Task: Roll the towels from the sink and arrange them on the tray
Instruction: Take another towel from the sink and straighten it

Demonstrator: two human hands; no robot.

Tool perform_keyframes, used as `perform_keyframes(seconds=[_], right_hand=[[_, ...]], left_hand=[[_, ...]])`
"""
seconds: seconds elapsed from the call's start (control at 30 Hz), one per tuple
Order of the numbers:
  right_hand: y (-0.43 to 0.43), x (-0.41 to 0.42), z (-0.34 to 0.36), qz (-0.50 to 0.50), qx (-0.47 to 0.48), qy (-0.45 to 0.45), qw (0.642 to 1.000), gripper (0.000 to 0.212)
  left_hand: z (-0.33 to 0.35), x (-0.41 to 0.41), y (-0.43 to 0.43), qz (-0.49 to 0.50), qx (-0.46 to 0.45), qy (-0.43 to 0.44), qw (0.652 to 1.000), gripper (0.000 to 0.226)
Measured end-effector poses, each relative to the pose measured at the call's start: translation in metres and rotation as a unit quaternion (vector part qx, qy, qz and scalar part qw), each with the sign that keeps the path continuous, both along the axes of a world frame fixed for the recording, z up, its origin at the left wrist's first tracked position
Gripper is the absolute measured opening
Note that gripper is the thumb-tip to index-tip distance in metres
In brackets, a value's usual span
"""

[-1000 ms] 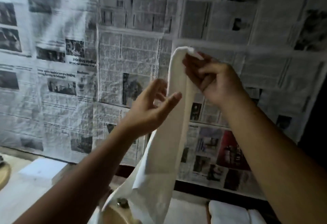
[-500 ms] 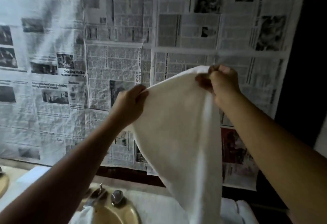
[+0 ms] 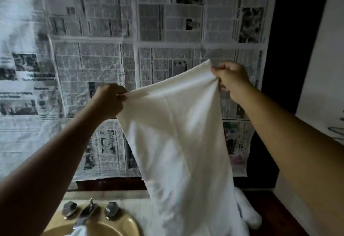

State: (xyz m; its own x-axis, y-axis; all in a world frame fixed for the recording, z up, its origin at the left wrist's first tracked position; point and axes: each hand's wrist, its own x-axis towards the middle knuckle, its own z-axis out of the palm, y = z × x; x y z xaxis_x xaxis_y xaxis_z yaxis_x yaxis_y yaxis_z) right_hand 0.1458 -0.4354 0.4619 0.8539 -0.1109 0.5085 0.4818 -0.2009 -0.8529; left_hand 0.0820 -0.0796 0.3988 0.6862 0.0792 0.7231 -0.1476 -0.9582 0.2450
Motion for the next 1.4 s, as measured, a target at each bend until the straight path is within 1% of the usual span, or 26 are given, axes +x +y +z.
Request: perform_keyframes(seconds=[0.07,0.13,0.2,0.27,0.3,0.33,0.37,0.43,0.47,0.5,0.57,0.67,0.73,0.87,0.9,0.97,1.0,1.07,1.1,1.17,1.2,1.27,1.33,1.4], right_hand=[[-0.009,0.005,0.003,0.005,-0.055,0.021,0.998,0.021],[-0.016,0.004,0.008,0.025,-0.089,0.041,0.995,0.021],[-0.021,0.003,0.013,0.052,-0.073,0.041,0.995,0.020],[-0.024,-0.003,0.020,0.113,-0.058,0.040,0.991,0.015],[-0.025,-0.009,0.024,0.143,-0.075,0.044,0.986,0.011],[-0.026,-0.013,0.030,0.163,-0.106,0.053,0.980,0.010],[-0.027,-0.016,0.031,0.165,-0.140,0.068,0.974,0.016],[-0.028,-0.022,0.038,0.129,-0.208,0.084,0.966,0.025],[-0.027,-0.027,0.037,0.103,-0.219,0.089,0.966,0.025],[-0.027,-0.029,0.040,0.078,-0.211,0.086,0.971,0.022],[-0.027,-0.031,0.041,0.061,-0.164,0.079,0.981,0.016],[-0.029,-0.029,0.041,0.086,-0.102,0.070,0.988,0.010],[-0.030,-0.028,0.042,0.092,-0.090,0.066,0.990,0.015],[-0.030,-0.027,0.047,0.073,-0.065,0.025,0.995,0.011],[-0.031,-0.026,0.048,0.046,-0.069,0.009,0.997,0.011],[-0.033,-0.023,0.050,-0.028,-0.113,-0.031,0.993,0.013],[-0.034,-0.023,0.051,-0.061,-0.128,-0.049,0.989,0.015],[-0.034,-0.022,0.052,-0.093,-0.130,-0.075,0.984,0.024],[-0.034,-0.025,0.053,-0.100,-0.136,-0.080,0.982,0.023],[-0.031,-0.030,0.052,-0.107,-0.178,-0.063,0.976,0.012],[-0.029,-0.032,0.051,-0.102,-0.199,-0.045,0.974,0.008],[-0.025,-0.035,0.049,-0.084,-0.179,0.000,0.980,0.006],[-0.020,-0.038,0.049,-0.056,-0.110,0.029,0.992,0.013],[-0.017,-0.037,0.049,-0.011,-0.025,0.041,0.999,0.011]], left_hand=[[0.001,0.005,0.004,0.006,-0.034,-0.009,0.999,0.015],[0.006,0.009,0.004,0.002,-0.113,-0.009,0.994,0.020],[0.018,0.011,-0.001,0.000,-0.201,-0.026,0.979,0.025],[0.033,0.012,-0.009,-0.008,-0.248,-0.056,0.967,0.024],[0.042,0.009,-0.013,-0.014,-0.261,-0.065,0.963,0.021],[0.050,0.006,-0.018,-0.021,-0.266,-0.065,0.961,0.020],[0.053,0.001,-0.023,-0.026,-0.265,-0.053,0.962,0.019],[0.063,-0.004,-0.030,-0.032,-0.245,-0.038,0.968,0.019],[0.065,-0.005,-0.031,-0.030,-0.233,-0.036,0.971,0.019],[0.069,-0.006,-0.032,-0.029,-0.228,-0.044,0.972,0.020],[0.072,-0.008,-0.031,-0.029,-0.228,-0.056,0.972,0.022],[0.074,-0.010,-0.031,-0.027,-0.228,-0.059,0.972,0.027],[0.076,-0.009,-0.030,-0.023,-0.220,-0.065,0.973,0.027],[0.081,-0.009,-0.028,-0.030,-0.226,-0.060,0.972,0.026],[0.083,-0.010,-0.026,-0.035,-0.240,-0.061,0.968,0.024],[0.086,-0.013,-0.023,-0.048,-0.263,-0.056,0.962,0.022],[0.088,-0.015,-0.022,-0.054,-0.263,-0.046,0.962,0.023],[0.093,-0.018,-0.024,-0.069,-0.252,-0.021,0.965,0.026],[0.095,-0.019,-0.026,-0.076,-0.249,-0.018,0.965,0.027],[0.097,-0.021,-0.028,-0.086,-0.253,-0.032,0.963,0.026],[0.098,-0.021,-0.029,-0.089,-0.263,-0.048,0.960,0.024],[0.100,-0.023,-0.031,-0.102,-0.312,-0.076,0.941,0.020],[0.102,-0.022,-0.035,-0.134,-0.397,-0.092,0.903,0.025],[0.105,-0.023,-0.045,-0.171,-0.471,-0.096,0.860,0.026]])
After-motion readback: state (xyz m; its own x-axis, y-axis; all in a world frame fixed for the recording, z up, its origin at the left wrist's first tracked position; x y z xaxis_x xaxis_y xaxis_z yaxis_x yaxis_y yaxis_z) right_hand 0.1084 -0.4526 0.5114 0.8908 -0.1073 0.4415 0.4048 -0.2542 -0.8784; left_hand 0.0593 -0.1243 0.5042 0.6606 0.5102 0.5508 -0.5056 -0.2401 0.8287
